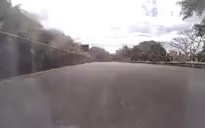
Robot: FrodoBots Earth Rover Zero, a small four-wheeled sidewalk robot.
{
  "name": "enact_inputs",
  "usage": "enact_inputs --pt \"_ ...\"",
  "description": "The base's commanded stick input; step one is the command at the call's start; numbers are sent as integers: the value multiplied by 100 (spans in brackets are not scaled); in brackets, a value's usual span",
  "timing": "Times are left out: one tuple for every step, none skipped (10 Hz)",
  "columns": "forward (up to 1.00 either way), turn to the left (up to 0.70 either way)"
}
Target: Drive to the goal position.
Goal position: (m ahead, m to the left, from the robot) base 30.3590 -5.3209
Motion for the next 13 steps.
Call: enact_inputs --pt "70 0" --pt "70 0" --pt "70 0" --pt "70 1" --pt "70 1" --pt "70 2" --pt "70 2" --pt "70 2" --pt "70 2" --pt "70 2" --pt "70 2" --pt "70 2" --pt "70 2"
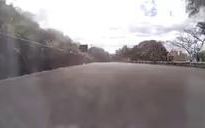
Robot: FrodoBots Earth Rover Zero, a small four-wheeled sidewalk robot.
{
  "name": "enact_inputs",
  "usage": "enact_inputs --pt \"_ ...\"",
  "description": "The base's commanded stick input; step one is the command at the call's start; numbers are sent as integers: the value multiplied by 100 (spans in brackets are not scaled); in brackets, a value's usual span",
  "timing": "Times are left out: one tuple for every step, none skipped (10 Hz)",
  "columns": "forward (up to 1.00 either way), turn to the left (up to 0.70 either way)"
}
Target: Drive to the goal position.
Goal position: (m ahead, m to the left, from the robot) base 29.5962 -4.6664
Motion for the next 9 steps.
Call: enact_inputs --pt "70 2" --pt "70 2" --pt "70 2" --pt "70 2" --pt "70 2" --pt "70 2" --pt "70 2" --pt "70 2" --pt "70 2"
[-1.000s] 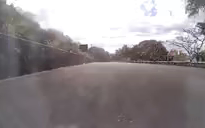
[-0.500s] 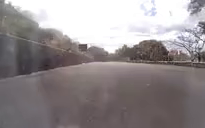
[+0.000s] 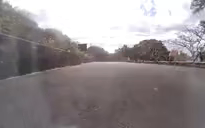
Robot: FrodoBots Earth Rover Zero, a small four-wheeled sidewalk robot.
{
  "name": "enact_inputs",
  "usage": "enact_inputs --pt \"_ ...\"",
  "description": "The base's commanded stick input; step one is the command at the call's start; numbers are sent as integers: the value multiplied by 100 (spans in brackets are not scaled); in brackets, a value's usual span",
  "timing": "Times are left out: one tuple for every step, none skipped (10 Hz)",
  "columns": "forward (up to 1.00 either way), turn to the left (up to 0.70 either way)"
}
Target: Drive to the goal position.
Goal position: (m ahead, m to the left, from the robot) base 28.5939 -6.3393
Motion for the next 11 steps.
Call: enact_inputs --pt "70 2" --pt "70 2" --pt "70 2" --pt "70 2" --pt "70 2" --pt "70 2" --pt "70 2" --pt "70 2" --pt "70 2" --pt "70 2" --pt "70 2"
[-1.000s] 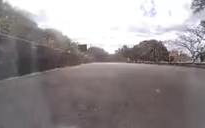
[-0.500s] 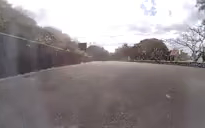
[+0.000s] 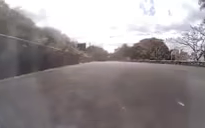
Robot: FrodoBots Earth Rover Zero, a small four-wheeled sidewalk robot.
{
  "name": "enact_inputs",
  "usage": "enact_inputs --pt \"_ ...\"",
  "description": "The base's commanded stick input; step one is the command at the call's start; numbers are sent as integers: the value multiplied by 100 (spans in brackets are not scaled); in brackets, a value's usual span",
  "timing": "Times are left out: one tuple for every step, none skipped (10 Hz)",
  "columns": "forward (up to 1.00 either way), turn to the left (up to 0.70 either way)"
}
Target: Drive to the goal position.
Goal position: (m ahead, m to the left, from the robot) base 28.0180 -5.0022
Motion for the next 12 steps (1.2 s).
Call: enact_inputs --pt "70 1" --pt "70 0" --pt "70 0" --pt "70 0" --pt "70 0" --pt "70 0" --pt "70 0" --pt "70 0" --pt "70 0" --pt "70 0" --pt "70 0" --pt "70 0"
